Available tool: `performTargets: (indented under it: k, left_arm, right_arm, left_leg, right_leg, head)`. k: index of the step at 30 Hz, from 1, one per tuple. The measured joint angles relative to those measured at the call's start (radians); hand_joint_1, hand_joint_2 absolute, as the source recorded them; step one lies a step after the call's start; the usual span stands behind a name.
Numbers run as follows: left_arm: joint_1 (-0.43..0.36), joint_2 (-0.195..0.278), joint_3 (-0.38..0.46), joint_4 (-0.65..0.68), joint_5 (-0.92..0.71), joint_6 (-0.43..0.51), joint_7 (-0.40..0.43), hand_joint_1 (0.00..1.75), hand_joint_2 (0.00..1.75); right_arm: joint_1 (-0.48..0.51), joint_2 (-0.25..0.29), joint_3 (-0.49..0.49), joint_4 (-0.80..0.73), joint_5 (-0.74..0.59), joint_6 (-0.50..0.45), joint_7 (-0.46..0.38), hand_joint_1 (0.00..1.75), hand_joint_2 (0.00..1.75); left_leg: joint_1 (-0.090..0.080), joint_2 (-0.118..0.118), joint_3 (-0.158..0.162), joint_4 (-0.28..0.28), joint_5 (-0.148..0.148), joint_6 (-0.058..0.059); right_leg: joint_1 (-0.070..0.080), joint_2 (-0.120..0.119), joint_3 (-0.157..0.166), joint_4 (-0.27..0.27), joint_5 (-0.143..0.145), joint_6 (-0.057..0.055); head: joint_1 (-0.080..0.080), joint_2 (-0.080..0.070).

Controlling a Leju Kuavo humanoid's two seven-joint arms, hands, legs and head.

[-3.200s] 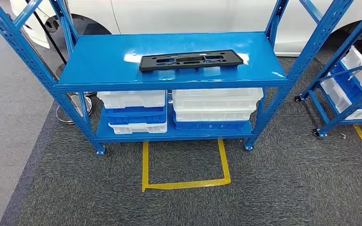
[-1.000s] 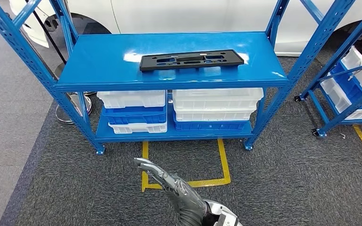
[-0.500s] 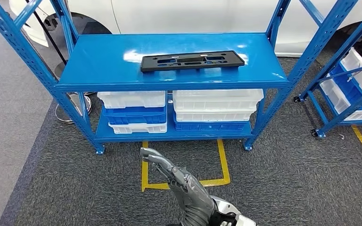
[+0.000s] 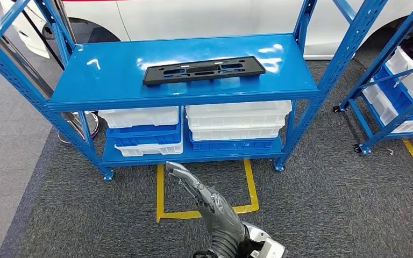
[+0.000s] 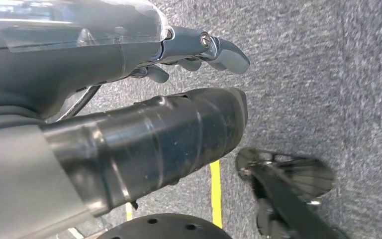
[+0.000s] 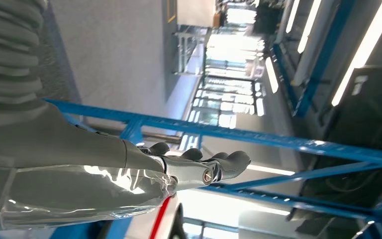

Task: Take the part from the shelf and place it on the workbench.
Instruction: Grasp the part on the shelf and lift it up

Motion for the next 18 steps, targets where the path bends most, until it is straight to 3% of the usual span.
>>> performTargets:
  k: [2, 4, 7, 9, 10, 12, 14, 15, 16, 18]
  left_arm:
    - [0.002, 0.000, 0.004, 0.001, 0.001, 0.000, -0.001, 0.00, 0.00]
    - [0.001, 0.000, 0.011, 0.002, 0.001, 0.000, -0.002, 0.00, 0.00]
    - [0.000, 0.000, 0.016, 0.002, -0.003, -0.003, -0.004, 0.00, 0.00]
    - [0.001, 0.000, 0.017, 0.002, -0.005, -0.004, -0.005, 0.00, 0.00]
    - [0.001, -0.001, 0.017, 0.002, -0.006, -0.004, -0.005, 0.00, 0.00]
    - [0.001, -0.001, 0.019, 0.002, -0.006, -0.004, -0.006, 0.00, 0.00]
    - [0.001, -0.001, 0.021, 0.002, -0.006, -0.004, -0.007, 0.00, 0.00]
    - [0.001, -0.001, 0.021, 0.002, -0.006, -0.004, -0.007, 0.00, 0.00]
    - [0.001, -0.001, 0.021, 0.002, -0.006, -0.004, -0.007, 0.00, 0.00]
    - [0.001, -0.004, 0.022, 0.003, -0.006, -0.004, -0.007, 0.00, 0.00]
  right_arm:
    - [0.009, 0.000, -0.007, 0.011, -0.005, -0.020, 0.012, 0.00, 0.00]
    - [0.017, 0.000, -0.018, 0.026, -0.014, -0.033, 0.021, 0.00, 0.00]
    - [0.026, 0.000, -0.037, 0.058, -0.037, -0.029, 0.043, 0.00, 0.00]
    - [0.033, 0.000, -0.049, 0.079, -0.049, -0.021, 0.051, 0.00, 0.00]
    - [0.035, 0.000, -0.053, 0.086, -0.051, -0.019, 0.052, 0.00, 0.00]
    - [0.038, 0.000, -0.059, 0.100, -0.053, -0.018, 0.053, 0.00, 0.00]
    - [0.042, 0.000, -0.063, 0.113, -0.053, -0.018, 0.054, 0.00, 0.00]
    - [0.044, 0.000, -0.065, 0.118, -0.053, -0.018, 0.054, 0.00, 0.00]
    - [0.045, 0.000, -0.066, 0.122, -0.053, -0.018, 0.054, 0.00, 0.00]
    - [0.045, 0.000, -0.067, 0.128, -0.053, -0.017, 0.054, 0.00, 0.00]
  left_leg:
    - [0.000, -0.002, 0.031, -0.104, 0.082, 0.007]
    - [-0.005, -0.006, 0.067, -0.204, 0.127, 0.013]
    - [-0.009, -0.010, 0.077, -0.235, 0.125, 0.024]
    - [-0.008, -0.008, 0.080, -0.244, 0.132, 0.037]
    - [-0.007, -0.007, 0.081, -0.248, 0.135, 0.045]
    - [-0.010, -0.006, 0.081, -0.250, 0.136, 0.054]
    - [-0.016, -0.005, 0.082, -0.250, 0.135, 0.057]
    - [-0.019, -0.005, 0.084, -0.250, 0.135, 0.058]
    - [-0.023, -0.005, 0.086, -0.250, 0.134, 0.059]
    - [-0.028, -0.005, 0.091, -0.250, 0.132, 0.060]
  right_leg:
    - [0.001, 0.005, 0.009, 0.001, -0.006, 0.003]
    - [0.004, 0.008, 0.011, 0.005, -0.010, 0.012]
    - [0.005, 0.011, 0.007, 0.001, -0.006, 0.031]
    - [0.003, 0.008, 0.000, 0.018, -0.021, 0.041]
    - [0.002, 0.006, -0.015, 0.050, -0.042, 0.044]
    - [0.002, 0.002, -0.073, 0.173, -0.103, 0.049]
    - [0.002, 0.002, -0.122, 0.269, -0.127, 0.049]
    - [0.003, 0.002, -0.123, 0.267, -0.113, 0.046]
    - [0.005, 0.001, -0.104, 0.226, -0.081, 0.040]
    - [0.015, -0.002, -0.036, 0.087, -0.018, 0.017]
  head:
    - [0.000, 0.000]
    - [0.000, 0.000]
    - [0.001, 0.000]
    - [0.001, 0.000]
    - [0.002, 0.000]
    - [0.002, 0.000]
    - [0.002, 0.000]
    - [0.002, 0.000]
    - [0.002, 0.000]
    - [0.001, 0.000]
